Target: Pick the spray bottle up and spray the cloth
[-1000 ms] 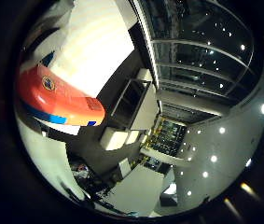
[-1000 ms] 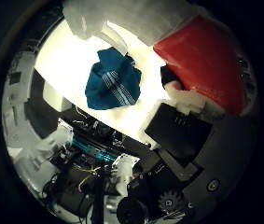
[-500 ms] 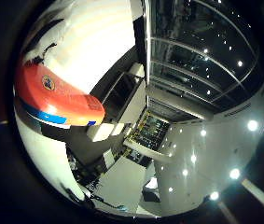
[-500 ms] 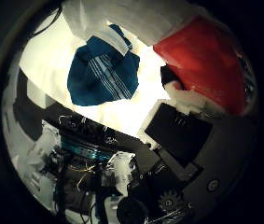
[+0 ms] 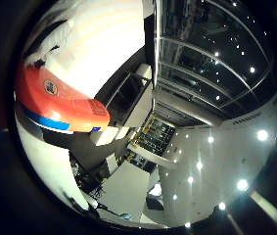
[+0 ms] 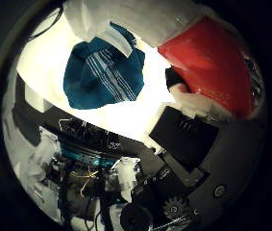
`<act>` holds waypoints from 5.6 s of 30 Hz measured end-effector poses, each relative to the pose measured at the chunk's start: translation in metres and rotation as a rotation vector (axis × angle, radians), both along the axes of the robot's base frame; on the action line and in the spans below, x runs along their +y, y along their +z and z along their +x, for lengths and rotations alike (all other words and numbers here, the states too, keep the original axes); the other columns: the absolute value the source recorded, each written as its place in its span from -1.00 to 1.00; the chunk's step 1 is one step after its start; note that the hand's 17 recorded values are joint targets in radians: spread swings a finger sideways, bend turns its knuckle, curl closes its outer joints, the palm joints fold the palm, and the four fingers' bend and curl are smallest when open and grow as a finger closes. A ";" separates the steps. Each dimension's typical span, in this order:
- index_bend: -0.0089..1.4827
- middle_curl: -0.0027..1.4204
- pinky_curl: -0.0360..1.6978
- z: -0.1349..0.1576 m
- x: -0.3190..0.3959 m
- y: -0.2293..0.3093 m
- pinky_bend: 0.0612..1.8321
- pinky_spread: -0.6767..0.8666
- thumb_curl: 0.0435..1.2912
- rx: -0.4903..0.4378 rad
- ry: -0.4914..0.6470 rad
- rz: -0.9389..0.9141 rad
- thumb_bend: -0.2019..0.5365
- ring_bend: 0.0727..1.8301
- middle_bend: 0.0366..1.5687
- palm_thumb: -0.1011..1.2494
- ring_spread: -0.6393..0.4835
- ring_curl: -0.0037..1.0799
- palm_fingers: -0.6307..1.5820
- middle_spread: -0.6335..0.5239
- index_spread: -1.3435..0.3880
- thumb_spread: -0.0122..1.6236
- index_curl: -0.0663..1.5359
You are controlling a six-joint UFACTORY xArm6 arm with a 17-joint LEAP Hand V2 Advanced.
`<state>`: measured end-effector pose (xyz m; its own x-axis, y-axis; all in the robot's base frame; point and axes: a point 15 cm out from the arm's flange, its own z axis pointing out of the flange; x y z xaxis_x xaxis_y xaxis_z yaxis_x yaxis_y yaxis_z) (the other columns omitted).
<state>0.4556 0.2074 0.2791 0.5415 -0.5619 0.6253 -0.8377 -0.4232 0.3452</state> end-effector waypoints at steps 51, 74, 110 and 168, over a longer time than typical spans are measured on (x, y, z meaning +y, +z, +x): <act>0.42 -0.10 0.71 0.056 0.181 0.121 0.05 -0.40 0.38 -0.193 -0.049 1.262 -0.50 0.62 0.74 0.69 -0.14 0.11 0.63 -0.04 0.29 -0.21 0.14; 0.39 -0.10 0.71 0.084 0.192 0.080 0.05 -0.37 0.40 -0.158 -0.090 1.807 -0.50 0.63 0.74 0.72 -0.14 0.10 0.63 -0.04 0.28 -0.19 0.17; 0.36 -0.10 0.71 0.046 0.281 -0.104 0.06 -0.32 0.42 0.075 -0.093 1.722 -0.50 0.63 0.75 0.71 -0.12 0.09 0.63 -0.04 0.27 -0.20 0.20; -0.77 -0.52 -0.39 0.043 0.274 -0.097 -0.57 0.47 -0.43 0.092 0.124 1.588 -0.53 -0.48 -0.69 0.15 0.48 -0.54 -0.32 0.31 0.34 0.27 -0.45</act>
